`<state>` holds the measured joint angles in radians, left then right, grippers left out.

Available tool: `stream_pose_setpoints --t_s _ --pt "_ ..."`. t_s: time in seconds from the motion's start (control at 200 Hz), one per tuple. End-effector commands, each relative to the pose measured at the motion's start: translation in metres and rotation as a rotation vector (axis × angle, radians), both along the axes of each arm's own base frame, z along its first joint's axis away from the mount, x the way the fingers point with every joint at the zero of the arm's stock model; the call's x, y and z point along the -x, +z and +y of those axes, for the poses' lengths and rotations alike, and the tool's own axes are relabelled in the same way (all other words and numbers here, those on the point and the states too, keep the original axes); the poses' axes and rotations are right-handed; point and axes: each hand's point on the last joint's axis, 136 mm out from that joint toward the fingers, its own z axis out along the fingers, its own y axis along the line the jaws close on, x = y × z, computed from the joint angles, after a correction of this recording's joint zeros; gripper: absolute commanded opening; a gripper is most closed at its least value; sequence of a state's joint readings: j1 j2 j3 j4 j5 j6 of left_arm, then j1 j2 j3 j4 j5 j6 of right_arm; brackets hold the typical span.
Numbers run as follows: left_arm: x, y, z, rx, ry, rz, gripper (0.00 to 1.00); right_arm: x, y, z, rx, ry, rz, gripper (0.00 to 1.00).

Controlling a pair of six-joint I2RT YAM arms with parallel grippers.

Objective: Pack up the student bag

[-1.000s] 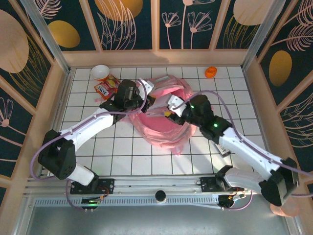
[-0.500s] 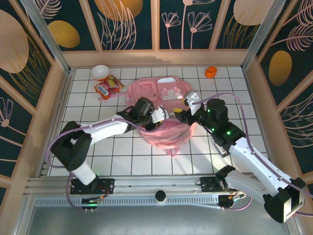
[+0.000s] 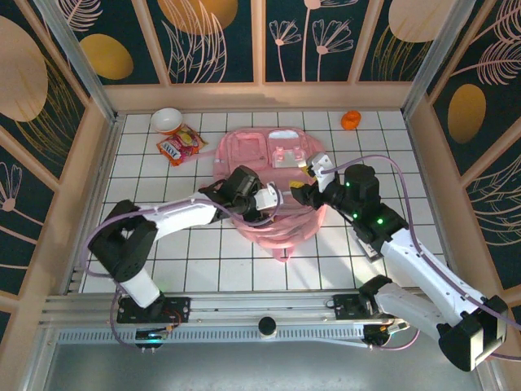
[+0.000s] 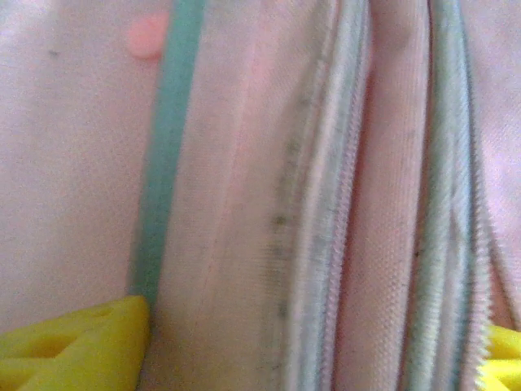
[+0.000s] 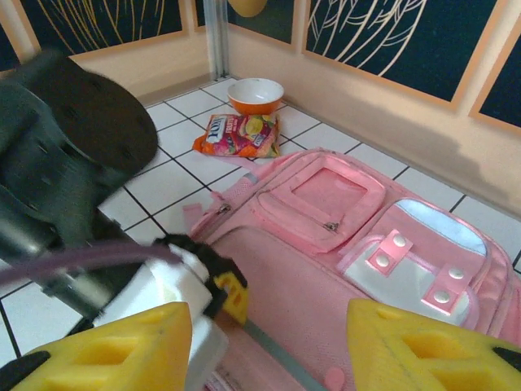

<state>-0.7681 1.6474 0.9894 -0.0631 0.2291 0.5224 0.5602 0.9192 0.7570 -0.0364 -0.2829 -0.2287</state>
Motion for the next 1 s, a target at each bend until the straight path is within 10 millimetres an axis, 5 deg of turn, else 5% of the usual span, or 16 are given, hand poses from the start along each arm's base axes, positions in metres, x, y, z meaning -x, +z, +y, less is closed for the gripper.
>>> stream_pose_setpoints --t_s 0.0,0.245,0.37,0.475,0.611,0.996 --pt "-0.003 0.066 -0.008 0.208 0.033 -0.047 0.81 -0.004 0.007 0.002 0.020 0.013 0.002 0.53" --pt "-0.013 0.163 0.034 0.575 0.159 -0.065 0.88 -0.013 -0.021 0.011 0.189 0.033 0.071 0.53" --pt "-0.029 0.175 0.066 0.669 0.315 -0.032 0.87 -0.012 -0.035 0.027 0.249 0.086 0.098 0.52" --pt "-0.054 0.148 0.095 0.655 0.551 0.049 0.85 -0.012 -0.051 0.037 0.282 0.119 0.126 0.51" --pt "-0.082 0.087 0.143 0.609 0.963 0.245 0.84 -0.010 -0.090 0.042 0.372 0.161 0.181 0.48" --pt "-0.048 -0.012 0.136 0.677 1.113 0.637 0.67 -0.004 -0.200 0.021 0.623 0.181 0.349 0.44"
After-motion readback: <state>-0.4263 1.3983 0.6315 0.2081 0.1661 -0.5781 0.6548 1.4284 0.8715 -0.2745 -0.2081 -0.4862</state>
